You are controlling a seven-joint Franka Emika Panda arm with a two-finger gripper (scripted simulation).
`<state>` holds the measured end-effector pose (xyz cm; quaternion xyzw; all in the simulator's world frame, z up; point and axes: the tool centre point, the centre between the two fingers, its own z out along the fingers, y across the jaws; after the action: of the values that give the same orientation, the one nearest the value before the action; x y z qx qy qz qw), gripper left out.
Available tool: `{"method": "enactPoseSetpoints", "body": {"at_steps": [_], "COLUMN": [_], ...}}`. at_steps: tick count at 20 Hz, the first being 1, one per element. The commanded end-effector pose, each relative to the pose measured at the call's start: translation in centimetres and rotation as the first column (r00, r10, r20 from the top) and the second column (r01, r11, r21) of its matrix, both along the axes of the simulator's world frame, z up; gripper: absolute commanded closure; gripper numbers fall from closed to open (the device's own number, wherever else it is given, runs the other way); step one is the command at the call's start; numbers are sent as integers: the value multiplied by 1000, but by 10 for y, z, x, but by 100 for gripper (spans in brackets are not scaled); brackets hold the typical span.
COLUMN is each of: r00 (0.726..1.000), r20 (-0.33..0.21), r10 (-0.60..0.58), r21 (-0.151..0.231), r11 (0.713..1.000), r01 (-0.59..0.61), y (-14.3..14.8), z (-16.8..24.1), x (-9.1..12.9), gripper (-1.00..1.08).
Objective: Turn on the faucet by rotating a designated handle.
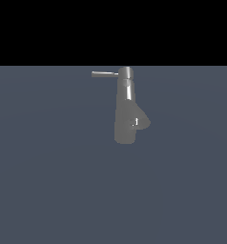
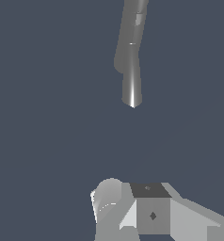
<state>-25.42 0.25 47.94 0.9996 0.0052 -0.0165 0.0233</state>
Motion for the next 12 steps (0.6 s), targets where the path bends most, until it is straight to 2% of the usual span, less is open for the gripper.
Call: {"method": "enactPoseSetpoints", "body": {"at_steps": [1,7,12], "r00": [1000,1000,997], "r20": [0,0,2], "r10": [0,-21,-72], "r21": [0,-5,-16], "r11": [1000,1000,997], "r01": [0,21,72], "y": [0,0,2], "z": [0,0,1], "x": [0,5,18], "gripper": [108,108,108]}}
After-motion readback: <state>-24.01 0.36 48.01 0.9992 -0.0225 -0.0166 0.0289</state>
